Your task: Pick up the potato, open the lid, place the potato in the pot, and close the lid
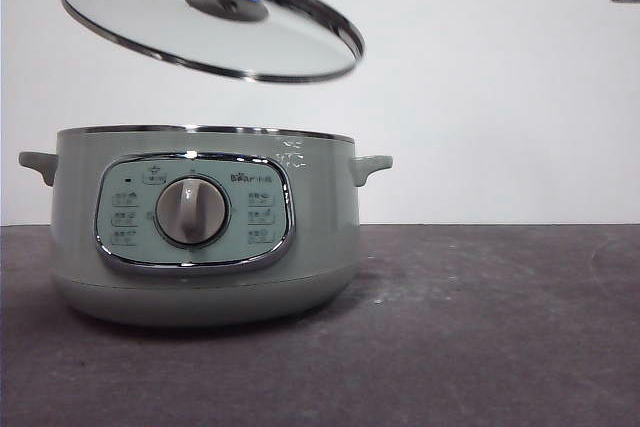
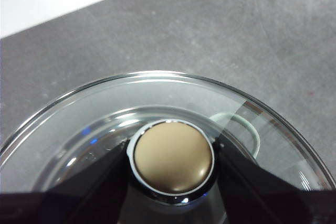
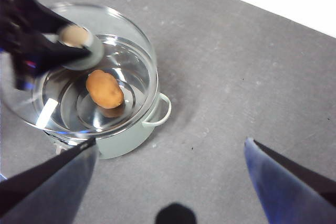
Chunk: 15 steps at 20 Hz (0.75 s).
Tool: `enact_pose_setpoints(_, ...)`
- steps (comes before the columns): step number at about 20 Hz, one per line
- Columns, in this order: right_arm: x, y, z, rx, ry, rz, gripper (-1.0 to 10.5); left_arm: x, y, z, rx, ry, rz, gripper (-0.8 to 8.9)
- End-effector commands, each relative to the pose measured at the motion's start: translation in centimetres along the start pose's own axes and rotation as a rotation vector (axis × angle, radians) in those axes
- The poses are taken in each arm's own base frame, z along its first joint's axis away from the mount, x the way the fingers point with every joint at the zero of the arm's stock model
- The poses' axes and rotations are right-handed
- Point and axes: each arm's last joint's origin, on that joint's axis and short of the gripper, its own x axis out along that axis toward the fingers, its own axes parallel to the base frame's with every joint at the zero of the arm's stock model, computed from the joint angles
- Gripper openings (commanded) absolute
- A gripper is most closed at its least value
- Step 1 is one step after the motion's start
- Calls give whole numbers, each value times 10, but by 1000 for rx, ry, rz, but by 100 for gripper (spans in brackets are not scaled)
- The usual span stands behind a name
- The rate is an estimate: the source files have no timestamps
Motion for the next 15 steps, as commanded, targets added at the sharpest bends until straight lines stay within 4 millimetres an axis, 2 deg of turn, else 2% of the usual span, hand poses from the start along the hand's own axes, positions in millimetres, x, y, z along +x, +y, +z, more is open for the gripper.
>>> enact_pose_setpoints(1,-2,-1,-2,12,7,-5,469,7,-1,7,-21,-45,8,-9)
enact_pose_setpoints(5,-2,-1,-2,13,7,-5,468,24,-1,1,-27,1,30,-9)
enact_pose_setpoints(15,-2,-1,-2,13,7,-5,468,29,1,-10,-28,61,63,-9)
